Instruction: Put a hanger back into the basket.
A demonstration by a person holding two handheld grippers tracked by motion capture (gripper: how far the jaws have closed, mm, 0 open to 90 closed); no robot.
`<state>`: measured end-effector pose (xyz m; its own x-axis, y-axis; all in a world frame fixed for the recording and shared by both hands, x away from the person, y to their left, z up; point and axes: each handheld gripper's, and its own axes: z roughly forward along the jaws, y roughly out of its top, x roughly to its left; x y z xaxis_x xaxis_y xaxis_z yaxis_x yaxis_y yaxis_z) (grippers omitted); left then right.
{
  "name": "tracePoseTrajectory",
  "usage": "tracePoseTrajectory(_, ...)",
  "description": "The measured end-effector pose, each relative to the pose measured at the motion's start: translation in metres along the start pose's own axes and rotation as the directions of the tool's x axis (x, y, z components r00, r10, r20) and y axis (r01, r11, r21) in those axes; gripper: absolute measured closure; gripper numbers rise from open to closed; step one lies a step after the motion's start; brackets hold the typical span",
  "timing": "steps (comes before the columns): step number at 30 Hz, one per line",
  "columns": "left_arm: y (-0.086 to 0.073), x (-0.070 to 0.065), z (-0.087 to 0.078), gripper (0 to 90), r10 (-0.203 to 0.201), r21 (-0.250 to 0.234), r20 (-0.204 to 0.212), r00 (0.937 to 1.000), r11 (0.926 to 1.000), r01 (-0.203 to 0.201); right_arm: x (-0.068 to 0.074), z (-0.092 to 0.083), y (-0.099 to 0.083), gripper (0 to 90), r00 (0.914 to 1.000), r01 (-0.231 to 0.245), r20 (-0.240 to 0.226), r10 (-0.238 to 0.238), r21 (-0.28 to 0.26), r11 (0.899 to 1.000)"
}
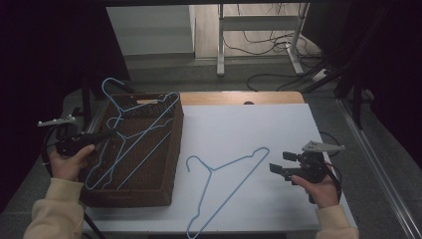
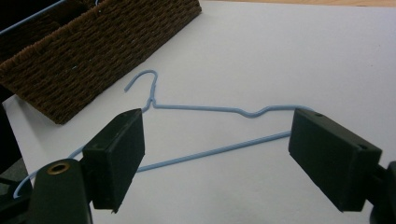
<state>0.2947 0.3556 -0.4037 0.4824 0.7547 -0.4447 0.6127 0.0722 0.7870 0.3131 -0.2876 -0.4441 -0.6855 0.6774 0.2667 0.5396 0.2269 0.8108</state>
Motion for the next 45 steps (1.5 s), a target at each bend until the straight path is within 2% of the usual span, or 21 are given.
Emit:
tracePoseTrajectory(4, -0.001, 0.004, 0.001, 86.8, -0.007, 0.001, -0.007, 1.0, 1.0, 0.007, 0.0, 0.0, 0.0, 18.4, 1.0, 0.002, 0.0, -0.002, -0.001, 1.0)
tracePoseTrajectory(10, -0.006, 0.014, 0.005, 86.8, -0.039, 0.013, -0.013, 0.9992, 0.9991, 0.039, 0.0, 0.001, 0.0, 18.4, 1.0, 0.002, -0.001, -0.002, 0.005, 1.0)
tracePoseTrajectory(13, -0.009, 0.016, 0.011, 86.8, -0.029, 0.044, -0.026, 0.9992, 0.9986, 0.03, 0.0, 0.001, 0.0, 18.4, 1.0, 0.002, -0.001, -0.002, 0.007, 1.0)
tracePoseTrajectory(15, -0.013, 0.018, 0.017, 86.7, -0.038, 0.066, -0.023, 0.999, 0.997, 0.039, 0.0, 0.001, -0.001, 18.3, 1.0, 0.003, -0.001, -0.003, 0.008, 1.0)
tracePoseTrajectory(21, -0.019, 0.02, 0.025, 86.7, -0.043, 0.085, -0.013, 0.999, 0.9955, 0.043, -0.001, 0.001, -0.001, 18.3, 1.0, 0.003, -0.002, -0.003, 0.009, 1.0)
tracePoseTrajectory(22, -0.02, 0.022, 0.028, 85.7, -0.045, 0.099, -0.062, 0.997, 0.9937, 0.051, -0.001, 0.001, -0.001, 18.2, 1.0, 0.002, -0.002, -0.002, 0.008, 1.0)
tracePoseTrajectory(23, -0.02, 0.022, 0.028, 78.5, -0.045, 0.099, -0.062, 0.997, 0.9937, 0.051, -0.001, 0.001, -0.001, 18.2, 1.0, 0.002, -0.002, -0.002, 0.008, 1.0)
tracePoseTrajectory(24, -0.02, 0.022, 0.028, 61.2, -0.037, 0.089, -0.102, 0.9941, 0.995, 0.046, -0.001, 0.001, -0.001, 18.1, 1.0, 0.002, -0.002, -0.002, 0.008, 1.0)
tracePoseTrajectory(25, -0.019, 0.023, 0.027, 50.4, -0.037, 0.078, -0.121, 0.9919, 0.9959, 0.047, -0.001, 0.001, -0.001, 18.1, 1.0, 0.002, -0.003, -0.002, 0.009, 1.0)
tracePoseTrajectory(26, -0.019, 0.023, 0.027, 47.0, -0.037, 0.078, -0.121, 0.9919, 0.9959, 0.047, -0.001, 0.001, -0.001, 18.1, 1.0, 0.002, -0.003, -0.002, 0.009, 1.0)
tracePoseTrajectory(28, -0.018, 0.017, 0.025, 43.5, 0.003, 0.082, -0.119, 0.9929, 0.9966, 0.007, -0.001, 0.001, -0.001, 18.0, 1.0, 0.002, -0.003, -0.002, 0.009, 1.0)
tracePoseTrajectory(30, -0.018, 0.009, 0.025, 31.8, 0.039, 0.089, -0.095, 0.9947, 0.9956, -0.03, -0.001, 0.001, -0.001, 17.7, 1.0, 0.001, -0.002, -0.001, 0.012, 1.0)
tracePoseTrajectory(34, -0.019, -0.01, 0.03, 27.1, 0.112, 0.106, -0.052, 0.9924, 0.9887, -0.106, -0.001, 0.001, -0.001, 17.5, 1.0, -0.002, -0.001, 0.002, 0.009, 1.0)
tracePoseTrajectory(39, -0.021, -0.032, 0.036, 24.2, 0.154, 0.105, -0.006, 0.9881, 0.9828, -0.152, -0.001, 0.001, -0.001, 17.3, 1.0, 0.002, 0.005, -0.002, 0.014, 1.0)
tracePoseTrajectory(41, -0.023, -0.041, 0.039, 23.7, 0.176, 0.11, 0.012, 0.9844, 0.9783, -0.176, -0.001, 0.002, -0.001, 17.2, 0.9997, 0.016, 0.017, -0.016, 0.028, 0.999)
tracePoseTrajectory(45, -0.029, -0.059, 0.047, 23.6, 0.191, 0.122, 0.047, 0.9804, 0.9731, -0.196, 0.0, 0.003, -0.002, 17.1, 0.9996, 0.018, 0.02, -0.019, 0.033, 0.999)
